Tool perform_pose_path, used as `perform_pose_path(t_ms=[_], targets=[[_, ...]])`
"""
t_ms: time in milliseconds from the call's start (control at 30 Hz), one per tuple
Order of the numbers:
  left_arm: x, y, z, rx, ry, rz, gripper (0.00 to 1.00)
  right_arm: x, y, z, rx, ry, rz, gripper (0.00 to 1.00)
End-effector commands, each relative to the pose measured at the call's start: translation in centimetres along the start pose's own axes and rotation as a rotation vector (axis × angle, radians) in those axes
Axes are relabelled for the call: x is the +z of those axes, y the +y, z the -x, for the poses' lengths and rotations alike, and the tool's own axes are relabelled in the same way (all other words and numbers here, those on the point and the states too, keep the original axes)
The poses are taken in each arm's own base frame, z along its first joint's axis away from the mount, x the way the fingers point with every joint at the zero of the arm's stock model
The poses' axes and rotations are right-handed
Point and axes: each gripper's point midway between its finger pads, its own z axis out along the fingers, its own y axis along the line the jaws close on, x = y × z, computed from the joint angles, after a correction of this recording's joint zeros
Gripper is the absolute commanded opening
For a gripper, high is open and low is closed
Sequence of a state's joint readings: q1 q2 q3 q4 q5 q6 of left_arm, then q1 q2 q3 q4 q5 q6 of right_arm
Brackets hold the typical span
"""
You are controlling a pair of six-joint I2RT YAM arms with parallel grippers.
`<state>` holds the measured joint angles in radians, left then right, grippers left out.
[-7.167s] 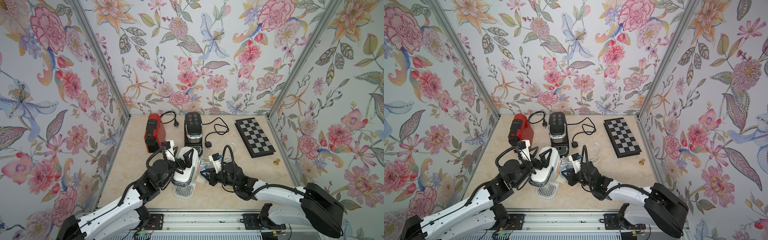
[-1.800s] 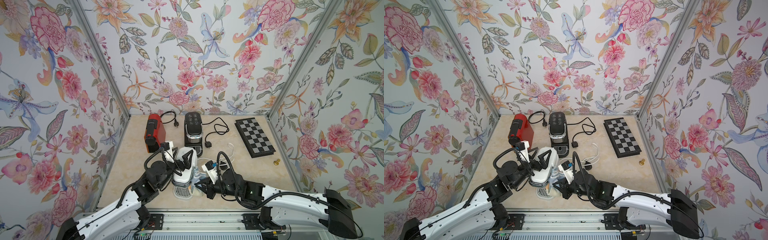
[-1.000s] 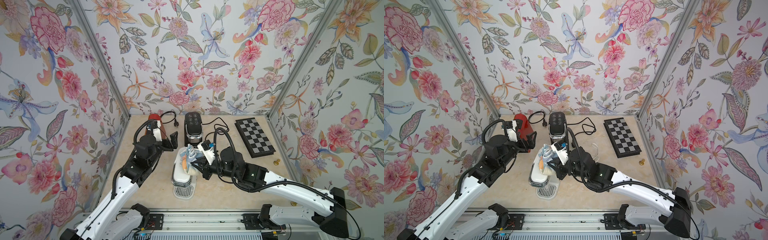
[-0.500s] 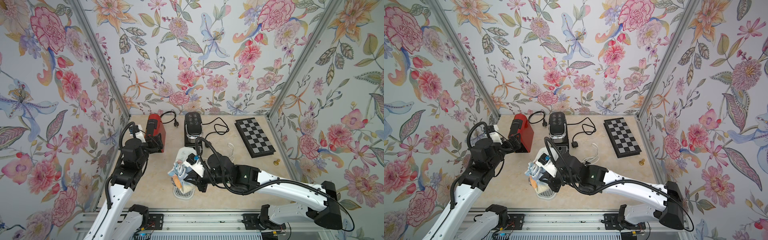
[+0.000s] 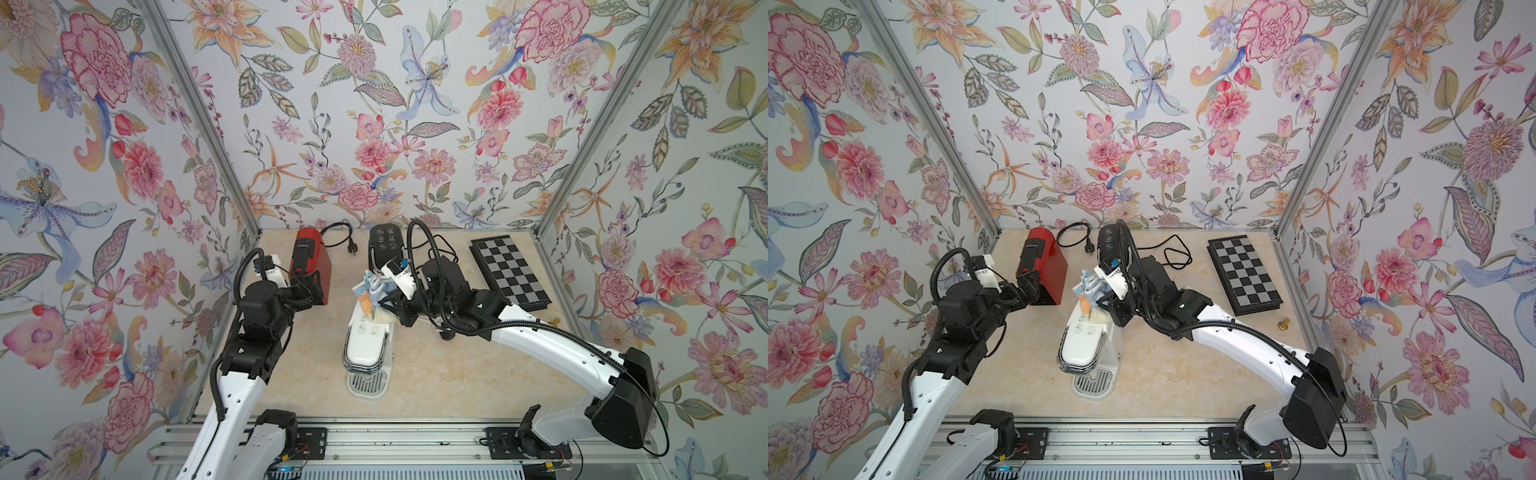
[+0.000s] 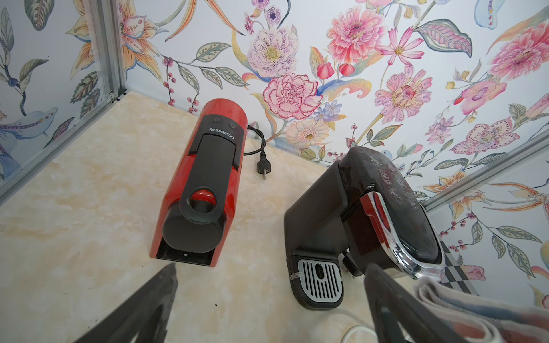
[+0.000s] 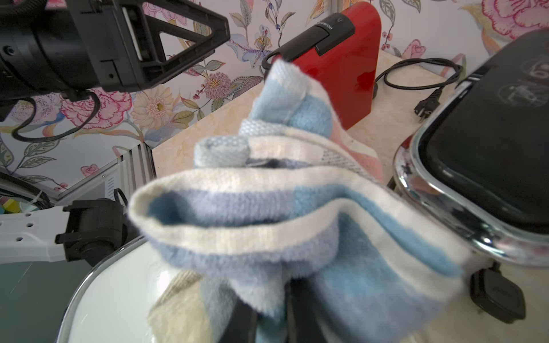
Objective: Wipe the surface of a coffee machine
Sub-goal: Wipe the dirt from the surface of the coffee machine.
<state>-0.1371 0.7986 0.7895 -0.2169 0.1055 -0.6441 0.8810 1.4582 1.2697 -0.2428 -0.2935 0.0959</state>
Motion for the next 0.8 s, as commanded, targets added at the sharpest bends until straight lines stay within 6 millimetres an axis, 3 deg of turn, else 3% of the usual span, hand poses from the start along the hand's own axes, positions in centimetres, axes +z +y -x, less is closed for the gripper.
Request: perform_pose_path(t_ms=[0,67,267,467,567,767], targets=[[-0.3,0.1,-0.1,-0.012,-0.003,-0.005,0.99,1.0,0.7,-2.7,-0.025,0.109,0.056,0.0],[-0.3,0.1,-0.1,-0.01,0.0,-0.005,0.99,0.6,2.0,-2.6,-0.041,0.105,0.087,0.0],[-0.2,0.7,0.1,-0.001,0.0,0.023,0.99,-0.5,8.2,-4.0,-0.176,0.138,0.151,0.0],[-0.4,2.4,1.2,-0.018,-0.007,0.073,0.99,0.0,11.1,-6.0,-0.249,0.198,0.141,0.0],[-0.4,2.8,1.4,-0.026,-0.009,0.074,0.99,0.8,11.6,-6.5,-0.309,0.235,0.115,0.0],[-0.8,3.2,1.6,-0.025,-0.014,0.082,0.99,3.4,8.2,-4.5,-0.302,0.236,0.029,0.0]])
